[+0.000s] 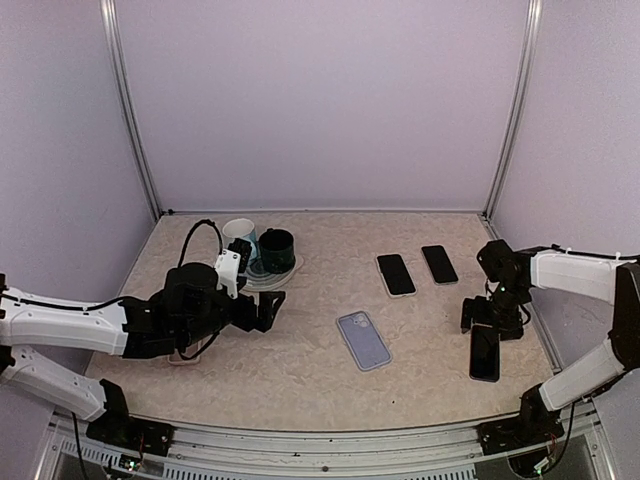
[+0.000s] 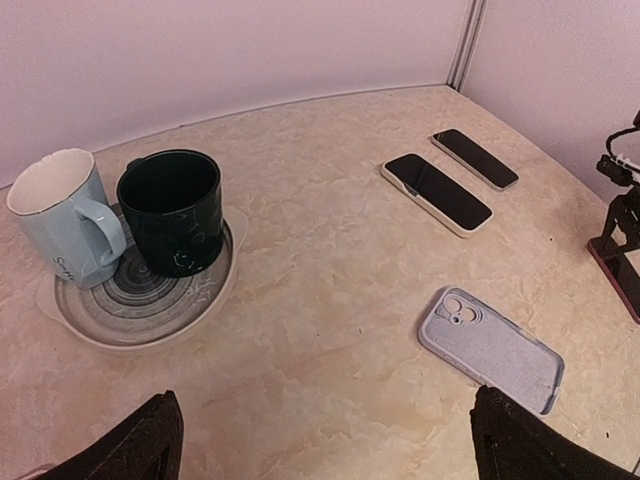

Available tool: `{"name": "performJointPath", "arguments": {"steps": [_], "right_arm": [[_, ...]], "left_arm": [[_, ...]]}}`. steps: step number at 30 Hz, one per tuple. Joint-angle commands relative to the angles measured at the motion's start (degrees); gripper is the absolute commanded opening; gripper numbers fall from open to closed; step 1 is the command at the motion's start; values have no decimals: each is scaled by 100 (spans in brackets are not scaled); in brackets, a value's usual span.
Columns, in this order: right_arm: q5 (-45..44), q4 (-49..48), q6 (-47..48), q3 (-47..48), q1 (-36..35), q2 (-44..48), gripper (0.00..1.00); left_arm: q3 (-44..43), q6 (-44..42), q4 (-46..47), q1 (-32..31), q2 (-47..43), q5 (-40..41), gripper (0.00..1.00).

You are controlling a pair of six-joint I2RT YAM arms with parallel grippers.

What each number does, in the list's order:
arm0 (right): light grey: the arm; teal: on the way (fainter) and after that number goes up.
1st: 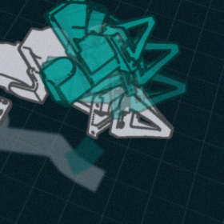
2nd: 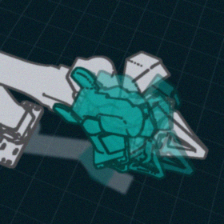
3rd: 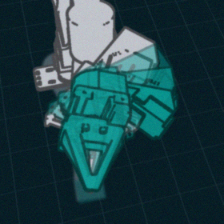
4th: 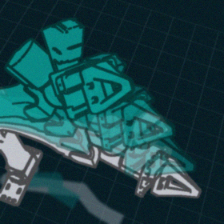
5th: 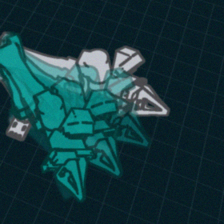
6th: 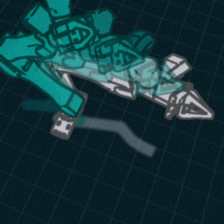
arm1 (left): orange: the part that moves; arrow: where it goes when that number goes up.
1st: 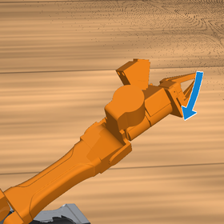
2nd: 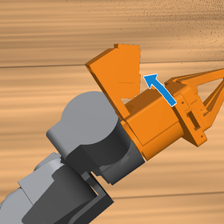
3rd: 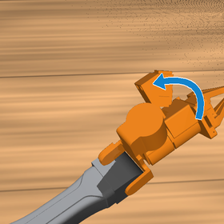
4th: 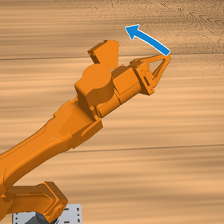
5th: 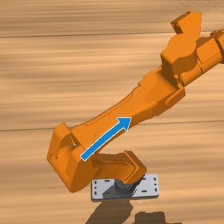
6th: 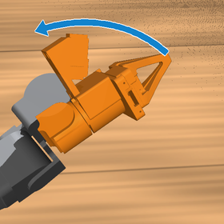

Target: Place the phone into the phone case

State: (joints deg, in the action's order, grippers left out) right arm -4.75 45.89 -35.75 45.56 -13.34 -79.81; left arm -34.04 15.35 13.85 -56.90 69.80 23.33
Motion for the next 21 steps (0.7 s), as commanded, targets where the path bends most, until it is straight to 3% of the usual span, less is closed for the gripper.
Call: {"name": "performJointPath", "arguments": {"steps": [1,11,14,21], "right_arm": [[111,258,-152,-226,313,121,99],[915,-158,92,-603,649,-197,99],[1220,-349,215,-749,574,-192,92],[746,-113,25,-663,-110,-414,87]], "left_arm": [[138,-193,420,133,50,-220,99],[-121,-320,432,259,193,-692,99],[-154,-286,329,261,260,-671,99],[-113,-244,223,270,256,-642,99]]}}
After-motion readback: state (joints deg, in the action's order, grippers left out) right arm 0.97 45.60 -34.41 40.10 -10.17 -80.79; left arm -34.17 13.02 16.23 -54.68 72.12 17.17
